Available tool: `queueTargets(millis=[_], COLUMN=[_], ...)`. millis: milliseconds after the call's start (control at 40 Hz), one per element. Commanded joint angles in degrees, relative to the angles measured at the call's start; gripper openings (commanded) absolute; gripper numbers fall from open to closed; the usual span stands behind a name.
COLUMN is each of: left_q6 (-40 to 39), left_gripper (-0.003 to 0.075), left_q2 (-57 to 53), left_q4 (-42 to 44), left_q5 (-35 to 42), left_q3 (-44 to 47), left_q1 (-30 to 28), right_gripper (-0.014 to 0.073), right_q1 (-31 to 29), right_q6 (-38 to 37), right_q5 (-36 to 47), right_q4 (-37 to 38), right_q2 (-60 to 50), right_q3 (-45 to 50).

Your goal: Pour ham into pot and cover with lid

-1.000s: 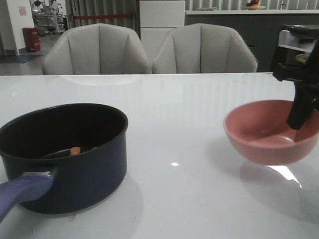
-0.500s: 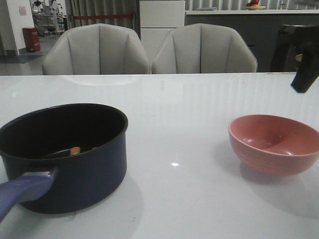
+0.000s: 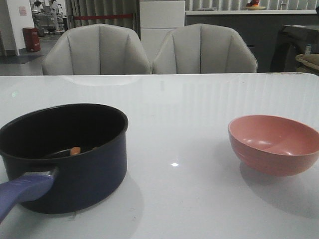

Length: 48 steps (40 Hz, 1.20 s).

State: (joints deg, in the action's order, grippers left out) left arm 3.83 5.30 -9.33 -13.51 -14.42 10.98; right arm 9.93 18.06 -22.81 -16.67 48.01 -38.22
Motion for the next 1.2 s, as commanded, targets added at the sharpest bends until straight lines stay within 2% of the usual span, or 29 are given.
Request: queueTargets(millis=[0, 100, 275, 425, 550, 725, 800, 950, 1175], left_q6=[-0.03, -0.03, -0.03, -0.03, -0.03, -0.67, -1.73, -9.79, -11.74], left_gripper=[0.0479, 0.0479, 0.0479, 0.048, 0.0498, 0.062, 0.0649, 0.0651, 0.0651], left_q2=[0.57, 0.57, 0.57, 1.28, 4.94, 14.01, 17.95, 26.45, 41.04], left_q4=[-0.4, -0.4, -0.4, -0.4, -0.01, 1.73, 1.73, 3.57, 2.54], left_q5=[4.49, 4.35, 3.86, 1.29, -4.08, -11.15, -14.24, -20.58, -31.23], left_q3=[-1.54, -1.54, -1.54, -2.22, -5.3, -13.33, -16.76, -22.27, -31.16], left_q1=[0.41, 0.41, 0.41, 0.41, -0.49, -2.3, -3.43, -7.72, -14.95], right_gripper=[0.0461, 0.0391, 0.0125, 0.0146, 0.0146, 0.0145, 0.0145, 0.0145, 0.0145], right_q1=[1.22, 1.61, 1.68, 1.68, 1.68, 1.68, 1.68, 1.68, 1.68], right_q6=[0.38, 0.37, 0.37, 0.37, 0.37, 0.37, 0.37, 0.37, 0.37], right_q5=[8.22, 11.63, 15.36, 15.02, 15.02, 14.0, 13.21, 12.46, 12.46], right_q4=[-0.72, -0.72, -0.72, -0.72, -0.72, -0.72, -0.72, -0.72, -0.72], right_q2=[-8.04, -16.38, -29.31, -35.02, -35.73, -35.68, -35.68, -35.68, -35.68], right_q3=[4.19, 9.69, 17.29, 22.34, 25.28, 27.68, 28.0, 28.0, 28.0])
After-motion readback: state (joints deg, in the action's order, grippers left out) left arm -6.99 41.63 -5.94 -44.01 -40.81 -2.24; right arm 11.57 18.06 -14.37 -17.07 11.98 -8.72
